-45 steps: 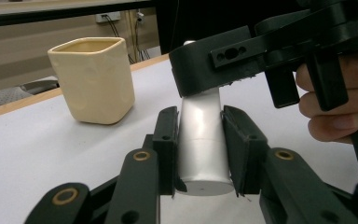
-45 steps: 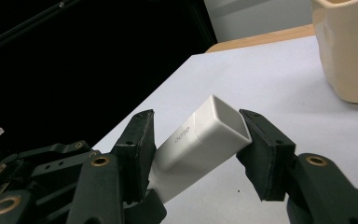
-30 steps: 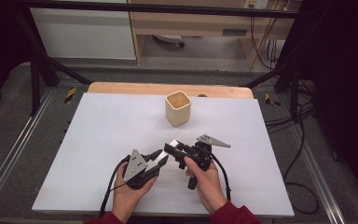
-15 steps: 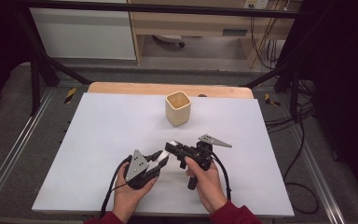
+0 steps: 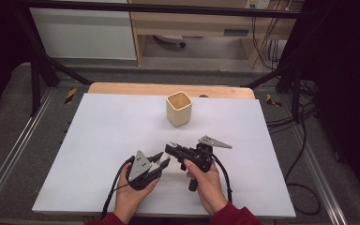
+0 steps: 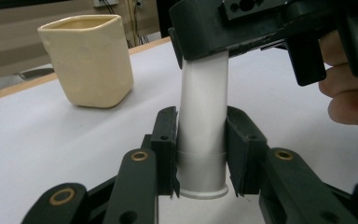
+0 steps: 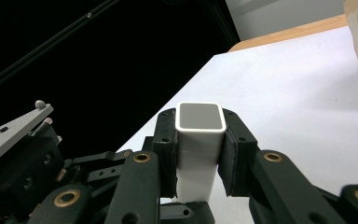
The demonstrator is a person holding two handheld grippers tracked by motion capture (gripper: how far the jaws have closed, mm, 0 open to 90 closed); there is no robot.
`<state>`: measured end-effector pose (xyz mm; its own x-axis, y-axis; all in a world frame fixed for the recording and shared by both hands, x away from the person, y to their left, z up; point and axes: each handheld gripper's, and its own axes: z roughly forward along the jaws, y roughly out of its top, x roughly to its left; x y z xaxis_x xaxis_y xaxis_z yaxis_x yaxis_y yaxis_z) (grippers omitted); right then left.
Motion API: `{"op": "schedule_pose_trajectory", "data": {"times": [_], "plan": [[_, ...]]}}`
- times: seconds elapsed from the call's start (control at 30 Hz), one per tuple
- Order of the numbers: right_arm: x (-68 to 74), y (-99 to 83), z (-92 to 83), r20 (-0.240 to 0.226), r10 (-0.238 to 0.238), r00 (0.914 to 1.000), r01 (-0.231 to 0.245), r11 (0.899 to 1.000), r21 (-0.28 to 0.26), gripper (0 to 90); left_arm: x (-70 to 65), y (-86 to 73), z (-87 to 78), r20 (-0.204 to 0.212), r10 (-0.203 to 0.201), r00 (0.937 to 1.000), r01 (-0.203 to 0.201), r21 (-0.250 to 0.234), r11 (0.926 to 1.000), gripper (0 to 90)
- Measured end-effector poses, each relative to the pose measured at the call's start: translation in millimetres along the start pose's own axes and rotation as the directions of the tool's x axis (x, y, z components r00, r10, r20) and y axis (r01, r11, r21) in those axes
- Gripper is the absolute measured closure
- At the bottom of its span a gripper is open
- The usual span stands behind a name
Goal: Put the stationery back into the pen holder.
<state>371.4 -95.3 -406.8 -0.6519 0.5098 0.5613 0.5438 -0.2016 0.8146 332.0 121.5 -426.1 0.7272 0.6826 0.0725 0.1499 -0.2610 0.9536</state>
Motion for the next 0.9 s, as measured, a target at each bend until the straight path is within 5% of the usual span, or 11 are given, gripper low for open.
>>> {"op": "schedule_pose_trajectory", "data": {"times": [0.9], "plan": [[-10.1, 9.8, -11.7, 0.062, -0.028, 0.9977, 0.031, 0.998, -0.053, 70.9, 0.9, -1.4, 2.3, 0.016, -0.064, 0.9978, 0.063, 0.035, 0.9974, 35.9]]}}
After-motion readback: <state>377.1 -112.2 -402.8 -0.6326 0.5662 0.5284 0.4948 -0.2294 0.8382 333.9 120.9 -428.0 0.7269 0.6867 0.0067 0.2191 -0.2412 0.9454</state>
